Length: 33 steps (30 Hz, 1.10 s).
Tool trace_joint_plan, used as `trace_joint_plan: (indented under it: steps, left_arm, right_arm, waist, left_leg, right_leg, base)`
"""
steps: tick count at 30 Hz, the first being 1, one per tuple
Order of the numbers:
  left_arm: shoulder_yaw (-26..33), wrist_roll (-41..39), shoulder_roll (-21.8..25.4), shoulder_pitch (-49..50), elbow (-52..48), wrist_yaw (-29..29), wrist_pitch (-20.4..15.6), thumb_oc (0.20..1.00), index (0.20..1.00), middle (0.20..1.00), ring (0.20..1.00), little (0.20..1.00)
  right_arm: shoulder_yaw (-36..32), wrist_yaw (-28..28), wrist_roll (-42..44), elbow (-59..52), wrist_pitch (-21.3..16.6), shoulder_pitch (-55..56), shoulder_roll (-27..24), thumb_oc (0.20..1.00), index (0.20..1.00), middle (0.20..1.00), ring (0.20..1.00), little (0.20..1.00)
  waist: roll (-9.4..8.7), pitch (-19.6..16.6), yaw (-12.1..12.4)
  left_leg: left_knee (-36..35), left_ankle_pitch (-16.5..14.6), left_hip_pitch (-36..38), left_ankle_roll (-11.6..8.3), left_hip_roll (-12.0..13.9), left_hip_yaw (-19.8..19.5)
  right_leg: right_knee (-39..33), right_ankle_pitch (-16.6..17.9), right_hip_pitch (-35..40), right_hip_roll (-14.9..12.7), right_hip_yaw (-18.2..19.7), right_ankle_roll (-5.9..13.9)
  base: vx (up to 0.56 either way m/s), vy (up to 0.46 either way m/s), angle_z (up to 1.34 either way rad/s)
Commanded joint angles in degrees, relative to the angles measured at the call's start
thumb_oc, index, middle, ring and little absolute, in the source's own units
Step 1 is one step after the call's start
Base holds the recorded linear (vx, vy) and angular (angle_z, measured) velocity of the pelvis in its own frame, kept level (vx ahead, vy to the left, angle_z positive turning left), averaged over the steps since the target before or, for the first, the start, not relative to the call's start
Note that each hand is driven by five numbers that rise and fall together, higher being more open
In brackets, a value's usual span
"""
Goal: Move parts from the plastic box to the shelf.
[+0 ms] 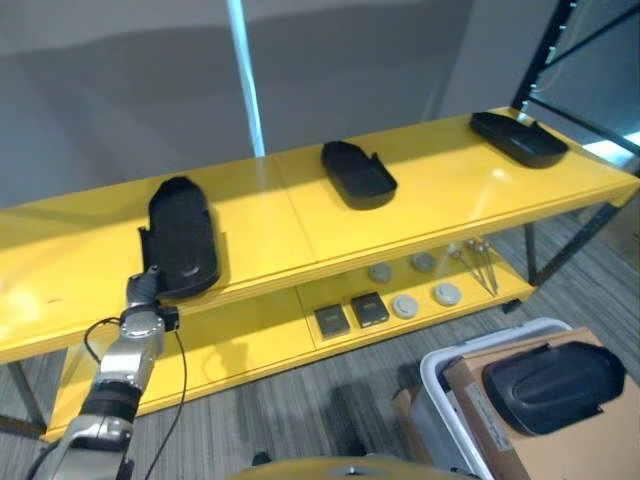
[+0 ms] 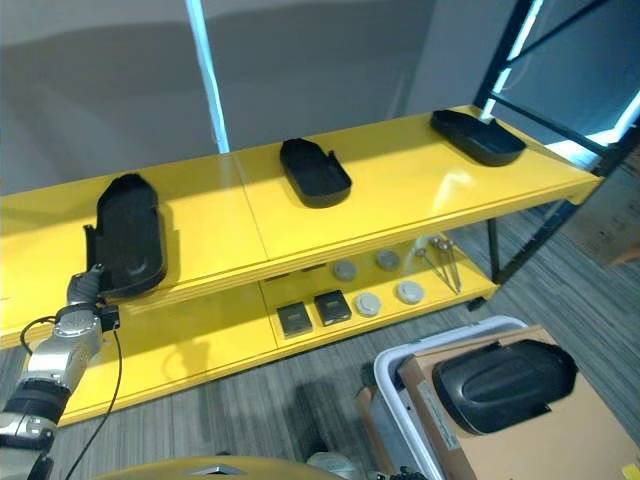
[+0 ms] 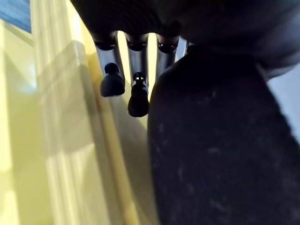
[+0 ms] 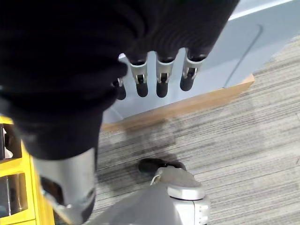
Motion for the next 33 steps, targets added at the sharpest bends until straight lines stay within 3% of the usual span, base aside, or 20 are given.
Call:
trace_joint_plan:
  steps: [1, 2, 5, 12, 33]
  left_arm:
    - [0.2, 3.7, 5.1, -9.4, 2.7, 3.1, -2.3, 0.2, 0.2, 0.2, 0.2, 0.2]
    - [-0.1, 3.9, 7.1, -13.5, 11.6, 2.5, -2.3, 0.2, 0.2, 0.2, 0.2, 0.2]
    - [-1.2, 4.2, 8.9, -18.9, 20.9, 1.0, 0.6, 0.2, 0.2, 0.2, 0.2, 0.2]
    - [-5.2, 3.6, 9.3, -23.9, 31.5, -2.3, 2.4, 0.2, 0.2, 0.2, 0.2, 0.2]
    - [-9.7, 6.3, 6.0, -26.7, 38.9, -3.2, 3.1, 0.2, 0.2, 0.2, 0.2, 0.2]
  right_arm:
    - [2.4, 1.0, -1.5, 0.2, 0.5, -0.5, -0.7, 1.0, 1.0, 1.0, 1.0, 1.0]
    - [2.7, 1.4, -1.9, 0.7, 0.1, 0.1, -1.2, 1.0, 1.0, 1.0, 1.0, 1.0]
    - [3.3, 1.7, -2.0, 1.8, -1.0, 0.7, -1.7, 1.0, 1.0, 1.0, 1.0, 1.0]
    - [3.8, 2.6, -1.9, 4.0, -3.2, 0.7, -3.1, 1.0, 1.0, 1.0, 1.0, 1.0]
    - [3.5, 2.9, -4.9, 10.2, -8.3, 0.8, -2.6, 1.0, 1.0, 1.0, 1.0, 1.0]
  waist:
    - [-1.94, -0.1, -0.8]
    - [-1.64, -0.1, -2.2]
    - [-1.35, 0.1, -4.6]
    - [-0.65, 1.2, -7.6]
    - [-0.15, 1.2, -9.9]
  left_leg:
    - [1.1, -2.0, 1.0, -0.8, 1.4, 3.2]
    - [1.4, -2.3, 1.2, -0.7, 1.6, 4.2]
    - [2.3, -2.8, 0.9, -0.5, 1.9, 5.3]
    - [3.6, -3.4, 0.1, -0.49, 2.3, 6.8]
    - [4.0, -4.0, 1.4, -0.56, 2.8, 9.3]
  right_leg:
    - [1.2, 0.2, -0.8, -3.6, -1.4, 5.04]
    - [1.5, 0.0, -1.1, -3.6, -0.7, 5.08]
    - [2.8, -0.8, -1.9, -3.3, 1.2, 4.94]
    - [4.1, -1.7, -3.4, -3.0, 3.8, 4.64]
    - [3.7, -2.1, -2.5, -2.7, 5.4, 4.75]
  base:
    - [0.1, -0.014, -0.28]
    - [0.11, -0.022, -0.32]
    - [0.11, -0.026, -0.16]
    - [0.05, -0.005, -0.21]
    - [0.03, -0.006, -0.05]
